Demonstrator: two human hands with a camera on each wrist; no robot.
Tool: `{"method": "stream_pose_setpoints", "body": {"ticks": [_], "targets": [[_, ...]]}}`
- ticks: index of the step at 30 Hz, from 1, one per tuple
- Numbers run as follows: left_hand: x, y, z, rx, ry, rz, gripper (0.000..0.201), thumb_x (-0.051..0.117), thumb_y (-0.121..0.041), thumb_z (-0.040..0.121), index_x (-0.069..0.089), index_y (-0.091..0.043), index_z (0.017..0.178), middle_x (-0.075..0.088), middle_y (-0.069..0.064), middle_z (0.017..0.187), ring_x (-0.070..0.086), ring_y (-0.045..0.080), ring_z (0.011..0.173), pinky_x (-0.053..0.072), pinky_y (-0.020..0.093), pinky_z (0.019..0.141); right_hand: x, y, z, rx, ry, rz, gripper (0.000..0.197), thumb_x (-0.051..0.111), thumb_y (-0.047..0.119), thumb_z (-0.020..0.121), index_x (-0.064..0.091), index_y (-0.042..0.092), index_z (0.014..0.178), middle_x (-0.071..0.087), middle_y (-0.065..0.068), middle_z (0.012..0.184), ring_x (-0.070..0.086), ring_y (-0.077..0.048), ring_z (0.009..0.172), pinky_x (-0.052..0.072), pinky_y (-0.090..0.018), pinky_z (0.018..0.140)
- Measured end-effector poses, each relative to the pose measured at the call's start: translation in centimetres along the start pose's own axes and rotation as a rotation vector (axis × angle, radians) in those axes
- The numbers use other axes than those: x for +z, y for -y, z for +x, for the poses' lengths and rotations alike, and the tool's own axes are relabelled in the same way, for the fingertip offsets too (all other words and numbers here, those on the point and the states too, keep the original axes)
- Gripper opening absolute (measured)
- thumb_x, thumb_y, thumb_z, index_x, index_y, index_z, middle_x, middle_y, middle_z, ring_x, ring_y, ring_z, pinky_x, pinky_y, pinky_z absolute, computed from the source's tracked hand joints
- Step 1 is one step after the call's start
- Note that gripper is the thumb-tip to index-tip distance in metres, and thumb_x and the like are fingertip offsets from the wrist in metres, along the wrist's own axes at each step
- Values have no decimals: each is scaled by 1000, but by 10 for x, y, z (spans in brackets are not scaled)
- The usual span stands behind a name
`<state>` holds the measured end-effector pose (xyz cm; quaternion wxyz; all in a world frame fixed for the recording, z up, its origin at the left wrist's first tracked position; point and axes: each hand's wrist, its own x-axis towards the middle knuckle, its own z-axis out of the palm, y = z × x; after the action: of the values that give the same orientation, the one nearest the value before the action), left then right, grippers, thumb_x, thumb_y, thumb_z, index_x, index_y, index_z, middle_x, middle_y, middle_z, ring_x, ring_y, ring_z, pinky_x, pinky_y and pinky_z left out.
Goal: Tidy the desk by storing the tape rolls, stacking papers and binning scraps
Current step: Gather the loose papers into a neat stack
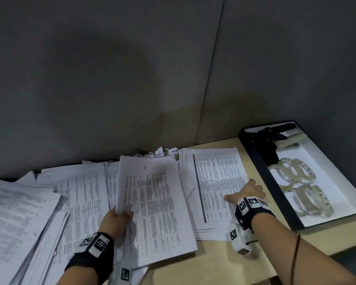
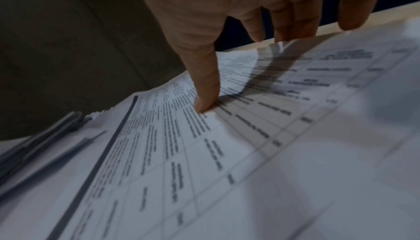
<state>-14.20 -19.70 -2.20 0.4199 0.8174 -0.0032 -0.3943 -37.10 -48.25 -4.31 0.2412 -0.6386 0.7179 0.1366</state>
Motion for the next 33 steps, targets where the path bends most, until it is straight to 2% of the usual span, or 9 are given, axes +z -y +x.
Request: {"method": "stream_pose_setpoints", "body": {"ticks": [3,8,14,20,23,26,28,30,33], "targets": [[2,2,0,14,-28,5,16,58,-10,91,55,0,104,60,17,79,58,29,68,46,29,57,2,5,5,32,8,31,110,87,42,57,21,7,138,38,-18,135,43,-36,124,44,-49,99],[2,4,3,-11,-27,-17,19,60,-9,90,56,1,106,60,17,80,59,30,73,53,40,73,-2,12,3,115,79,192,83,84,27,65,32,4,126,49,-17,121,56,-36,106,53,-44,85],[4,2,-1,12,-45,13,16,59,-8,91,56,2,103,57,14,74,55,26,64,42,27,55,5,17,-13,92,-20,129,93,85,33,63,27,8,131,32,-16,132,43,-35,121,47,-43,88],[5,2,-5,41,-55,26,12,59,-8,91,55,-1,100,56,13,72,53,23,61,40,24,52,18,27,-21,87,44,276,85,85,21,61,27,7,122,46,-16,121,57,-35,103,53,-39,80],[5,1,-5,38,-64,38,12,60,-10,90,57,-2,99,58,14,74,55,24,62,41,24,54,21,24,-16,15,70,349,73,77,17,69,37,6,129,52,-16,125,55,-33,109,45,-33,81],[4,4,0,3,-47,-7,14,61,-9,89,58,-2,101,60,14,75,59,28,68,52,35,66,17,19,-15,15,60,301,55,71,17,71,48,7,120,61,-14,108,60,-33,98,52,-38,83],[3,7,5,4,-39,-2,16,62,-11,89,59,-2,101,62,14,75,61,30,71,55,46,77,14,14,-11,-12,43,336,41,58,10,74,53,6,115,64,-13,97,63,-30,84,55,-35,69],[3,7,6,10,-47,-7,12,62,-10,89,59,-3,98,62,14,74,61,30,71,55,43,74,5,7,-15,-50,49,400,36,51,5,78,57,7,114,65,-11,95,62,-28,78,52,-29,61],[3,10,9,15,-53,-18,10,63,-11,88,60,-4,93,63,16,74,63,33,72,56,47,75,-14,-6,-21,-92,-8,394,37,48,2,84,56,6,120,63,-15,102,61,-34,89,50,-32,75]]}}
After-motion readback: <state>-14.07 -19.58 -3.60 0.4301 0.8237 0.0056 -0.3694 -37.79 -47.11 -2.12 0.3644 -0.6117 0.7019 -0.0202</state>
